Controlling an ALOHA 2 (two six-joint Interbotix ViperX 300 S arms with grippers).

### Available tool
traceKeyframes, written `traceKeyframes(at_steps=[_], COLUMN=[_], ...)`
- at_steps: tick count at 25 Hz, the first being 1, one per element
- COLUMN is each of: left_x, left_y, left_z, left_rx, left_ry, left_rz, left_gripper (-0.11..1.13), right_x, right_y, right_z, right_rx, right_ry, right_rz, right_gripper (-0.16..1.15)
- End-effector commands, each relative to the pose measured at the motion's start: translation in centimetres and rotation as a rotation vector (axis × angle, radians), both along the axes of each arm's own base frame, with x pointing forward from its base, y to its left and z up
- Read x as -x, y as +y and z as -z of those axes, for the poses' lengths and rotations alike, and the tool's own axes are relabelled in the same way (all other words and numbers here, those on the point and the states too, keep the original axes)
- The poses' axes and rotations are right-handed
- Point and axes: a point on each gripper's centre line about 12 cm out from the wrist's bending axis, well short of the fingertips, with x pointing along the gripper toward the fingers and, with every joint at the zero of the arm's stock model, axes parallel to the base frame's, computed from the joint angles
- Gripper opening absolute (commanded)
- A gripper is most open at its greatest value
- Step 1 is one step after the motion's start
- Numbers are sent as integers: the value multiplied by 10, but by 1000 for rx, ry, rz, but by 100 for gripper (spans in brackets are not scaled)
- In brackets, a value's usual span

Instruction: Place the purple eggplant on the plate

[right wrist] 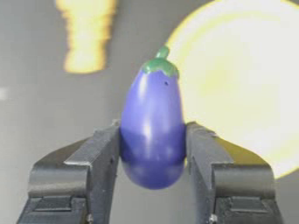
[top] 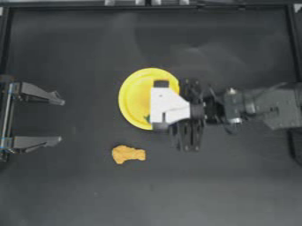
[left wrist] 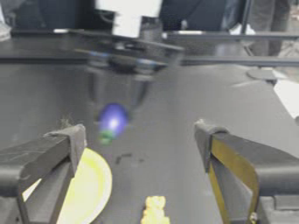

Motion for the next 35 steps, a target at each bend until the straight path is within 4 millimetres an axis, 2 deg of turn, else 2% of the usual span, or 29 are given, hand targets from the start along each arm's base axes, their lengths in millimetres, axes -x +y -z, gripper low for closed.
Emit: traceKeyframes(at_steps=[1, 8, 15, 24, 28, 31, 35], left_x=[-5, -8, -9, -9, -9, -9, -9], left_y=[1, 1, 1, 1, 1, 3, 3], left_z=[-3, 1, 2, 3, 4, 5, 4], left_rx=[2, 3, 3, 5, 5, 6, 6], left_ry=[3, 23, 29, 32, 34, 35, 33], left_rz=[-2, -2, -2, -2, -3, -11, -11], left_gripper=[103, 103, 103, 103, 103, 103, 103], right_x=[-8, -24, -34, -43, -43, -43, -47], right_y=[-20, -49, -65, -74, -76, -78, -80], right_z=[-11, 4, 37, 61, 67, 69, 64], right_rx=[12, 12, -3, 9, 10, 16, 22], right_ry=[-34, -10, 59, 96, 112, 116, 101], right_rz=[-2, -36, -40, -43, -43, -43, -41], right_gripper=[34, 29, 28, 29, 33, 44, 80])
